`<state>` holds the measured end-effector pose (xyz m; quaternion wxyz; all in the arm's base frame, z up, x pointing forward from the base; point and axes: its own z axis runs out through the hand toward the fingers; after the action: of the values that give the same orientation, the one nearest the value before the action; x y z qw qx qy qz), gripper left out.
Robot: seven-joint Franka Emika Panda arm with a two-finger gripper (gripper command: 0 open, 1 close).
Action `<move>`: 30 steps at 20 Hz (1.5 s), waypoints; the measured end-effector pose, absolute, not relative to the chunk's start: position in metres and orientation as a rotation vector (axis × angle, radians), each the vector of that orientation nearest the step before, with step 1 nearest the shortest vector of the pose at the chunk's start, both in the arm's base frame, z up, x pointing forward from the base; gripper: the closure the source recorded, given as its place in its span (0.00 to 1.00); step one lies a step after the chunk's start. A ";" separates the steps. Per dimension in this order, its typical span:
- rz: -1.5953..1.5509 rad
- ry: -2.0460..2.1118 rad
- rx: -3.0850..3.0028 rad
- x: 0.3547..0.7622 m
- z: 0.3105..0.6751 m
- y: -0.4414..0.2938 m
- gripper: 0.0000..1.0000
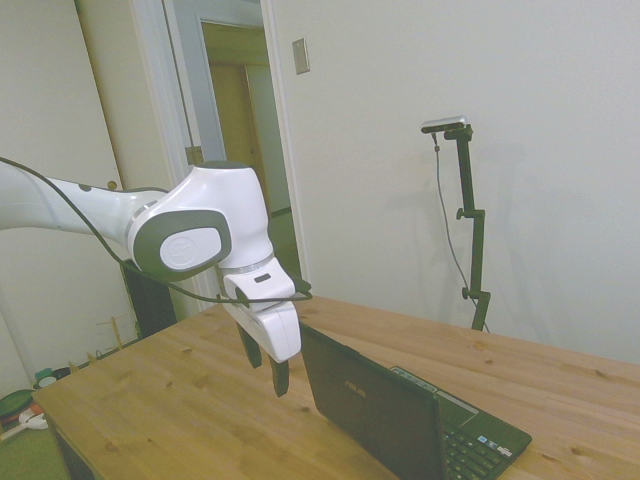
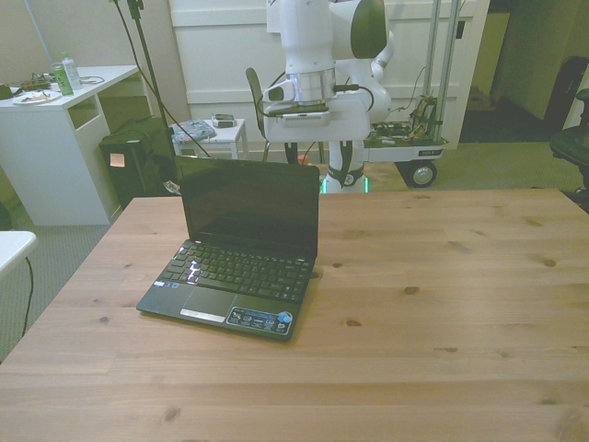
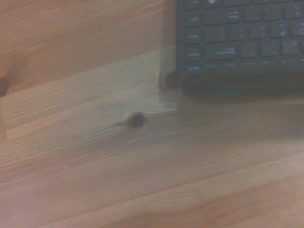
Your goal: Close the laptop
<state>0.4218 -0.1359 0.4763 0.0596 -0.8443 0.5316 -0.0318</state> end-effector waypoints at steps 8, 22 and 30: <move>-0.074 1.707 -2.490 0.415 0.485 -0.207 0.00; -0.112 1.692 -2.519 0.411 0.510 -0.259 1.00; -0.122 1.677 -2.532 0.413 0.519 -0.267 1.00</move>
<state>0.4130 -0.2667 0.5192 0.0510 -0.8319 0.5511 -0.0401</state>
